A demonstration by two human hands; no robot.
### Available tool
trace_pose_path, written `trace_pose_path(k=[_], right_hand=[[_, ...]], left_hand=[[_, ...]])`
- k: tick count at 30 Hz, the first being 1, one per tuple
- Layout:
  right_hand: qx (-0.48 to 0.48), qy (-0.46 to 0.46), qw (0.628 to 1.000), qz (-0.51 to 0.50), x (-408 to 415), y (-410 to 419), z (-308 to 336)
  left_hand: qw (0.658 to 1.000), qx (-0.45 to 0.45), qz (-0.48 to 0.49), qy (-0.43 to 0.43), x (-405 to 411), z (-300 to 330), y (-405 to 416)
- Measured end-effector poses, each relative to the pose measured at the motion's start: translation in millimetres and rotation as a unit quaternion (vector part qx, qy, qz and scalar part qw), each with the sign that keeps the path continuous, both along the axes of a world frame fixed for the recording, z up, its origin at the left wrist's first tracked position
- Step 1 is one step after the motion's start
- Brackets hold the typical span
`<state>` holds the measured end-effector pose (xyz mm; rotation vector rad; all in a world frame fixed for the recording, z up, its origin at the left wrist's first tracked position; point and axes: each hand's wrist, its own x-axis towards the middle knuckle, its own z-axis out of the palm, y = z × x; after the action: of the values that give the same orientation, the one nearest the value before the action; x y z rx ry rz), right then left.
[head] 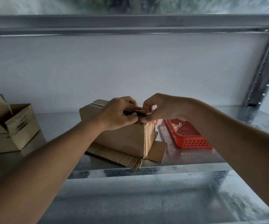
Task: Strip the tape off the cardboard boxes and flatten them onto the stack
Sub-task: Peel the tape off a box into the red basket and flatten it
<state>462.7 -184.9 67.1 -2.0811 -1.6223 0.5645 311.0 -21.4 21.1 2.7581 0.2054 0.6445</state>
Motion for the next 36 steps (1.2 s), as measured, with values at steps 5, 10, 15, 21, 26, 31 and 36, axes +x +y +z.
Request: trace_pose_path(k=[5,10,15,21,26,31,36], right_hand=[[-0.003,0.002,1.000,0.009,3,5,-1],[0.000,0.017,1.000,0.012,5,3,-4],[0.094,-0.037,0.995,-0.019,-2,16,-3],[0.082,-0.093,0.992,-0.028,12,0,27],[0.170,-0.046,0.984,-0.042,8,8,22],[0.264,0.050,0.960,-0.079,1,16,1],[0.286,0.092,0.948,-0.106,-9,25,-10]], left_hand=[[1.000,-0.008,-0.003,0.001,1,2,-4],[1.000,-0.010,-0.003,0.004,3,4,-4],[1.000,-0.013,0.012,-0.003,6,3,-6],[0.999,-0.025,0.022,0.018,9,1,-4],[0.999,-0.031,0.013,0.002,10,1,-5],[0.998,-0.033,0.031,-0.054,10,0,4],[0.987,-0.024,0.088,-0.135,13,-3,9]])
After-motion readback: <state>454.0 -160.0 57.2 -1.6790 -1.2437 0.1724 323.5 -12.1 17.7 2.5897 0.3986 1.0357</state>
